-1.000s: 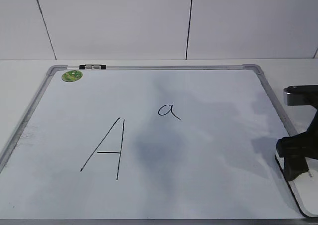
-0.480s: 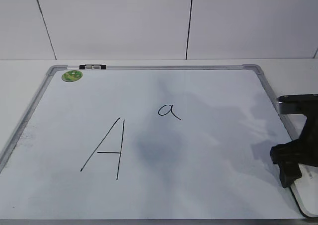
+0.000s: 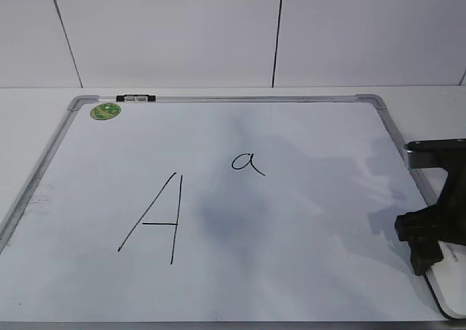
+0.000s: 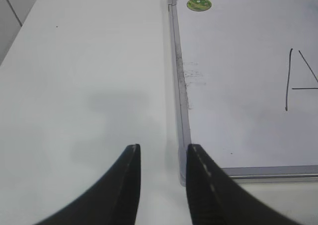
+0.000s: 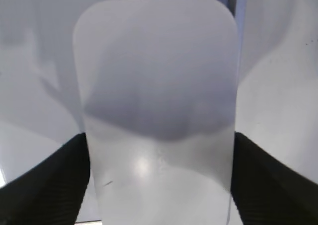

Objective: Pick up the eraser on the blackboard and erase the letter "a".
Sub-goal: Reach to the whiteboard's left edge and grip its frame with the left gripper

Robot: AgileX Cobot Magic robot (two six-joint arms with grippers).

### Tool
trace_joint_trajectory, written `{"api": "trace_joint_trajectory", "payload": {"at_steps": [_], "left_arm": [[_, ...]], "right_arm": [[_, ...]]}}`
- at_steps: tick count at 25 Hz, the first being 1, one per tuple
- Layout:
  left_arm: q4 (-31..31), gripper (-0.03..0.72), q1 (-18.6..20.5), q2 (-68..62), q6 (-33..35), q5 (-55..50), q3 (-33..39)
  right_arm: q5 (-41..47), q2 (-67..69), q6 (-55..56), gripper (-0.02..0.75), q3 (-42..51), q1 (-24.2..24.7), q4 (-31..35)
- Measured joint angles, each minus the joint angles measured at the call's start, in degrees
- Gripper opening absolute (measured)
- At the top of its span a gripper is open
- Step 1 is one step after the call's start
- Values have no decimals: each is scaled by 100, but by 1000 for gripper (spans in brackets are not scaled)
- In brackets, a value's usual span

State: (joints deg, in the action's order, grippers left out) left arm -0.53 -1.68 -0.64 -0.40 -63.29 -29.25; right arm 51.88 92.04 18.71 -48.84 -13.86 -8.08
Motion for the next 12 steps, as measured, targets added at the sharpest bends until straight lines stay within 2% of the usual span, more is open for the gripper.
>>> {"api": "trace_joint_trajectory", "payload": {"at_steps": [5,12], "left_arm": [[0,235,0,0,0,0,0],[0,235,0,0,0,0,0]], "right_arm": [[0,0,0,559,0,0,-33],[-8,0,0,531,0,0,-33]]}}
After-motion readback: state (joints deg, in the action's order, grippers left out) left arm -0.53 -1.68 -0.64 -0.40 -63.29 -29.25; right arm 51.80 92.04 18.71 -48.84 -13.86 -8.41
